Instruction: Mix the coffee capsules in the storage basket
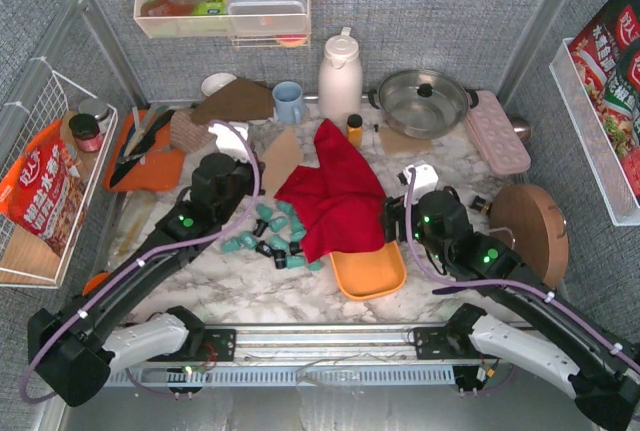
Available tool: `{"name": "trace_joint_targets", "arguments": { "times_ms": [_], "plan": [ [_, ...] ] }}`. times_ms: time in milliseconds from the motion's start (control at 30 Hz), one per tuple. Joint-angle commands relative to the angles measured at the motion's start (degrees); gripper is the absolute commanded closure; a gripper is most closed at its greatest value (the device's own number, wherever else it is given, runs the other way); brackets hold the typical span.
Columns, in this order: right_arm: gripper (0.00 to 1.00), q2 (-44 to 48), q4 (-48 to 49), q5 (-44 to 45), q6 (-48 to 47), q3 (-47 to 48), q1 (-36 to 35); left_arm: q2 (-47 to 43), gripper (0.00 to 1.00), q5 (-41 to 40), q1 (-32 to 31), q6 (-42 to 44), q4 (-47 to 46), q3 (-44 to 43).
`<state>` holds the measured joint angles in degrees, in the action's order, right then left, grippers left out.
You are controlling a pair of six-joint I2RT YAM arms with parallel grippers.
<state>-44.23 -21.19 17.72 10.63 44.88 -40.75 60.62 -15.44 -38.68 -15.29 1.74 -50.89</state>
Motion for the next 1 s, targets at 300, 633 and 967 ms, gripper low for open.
{"name": "trace_joint_targets", "arguments": {
  "times_ms": [300,633,967],
  "plan": [
    [0.32,1.35,-0.62,-0.72,-0.06,-1.98,0.06,2.68,1.0,-5.89,16.33,-6.05,1.76,0.43],
    [0.32,0.55,0.24,-2.1,1.44,-4.06,-0.02,-0.38,1.0,-9.2,26.44,-21.39,-8.31,9.99],
    [0.32,0.55,0.63,-3.22,1.86,-5.02,0.04,5.26,1.0,1.2,37.46,-28.84,-16.37,16.58]
  ]
}}
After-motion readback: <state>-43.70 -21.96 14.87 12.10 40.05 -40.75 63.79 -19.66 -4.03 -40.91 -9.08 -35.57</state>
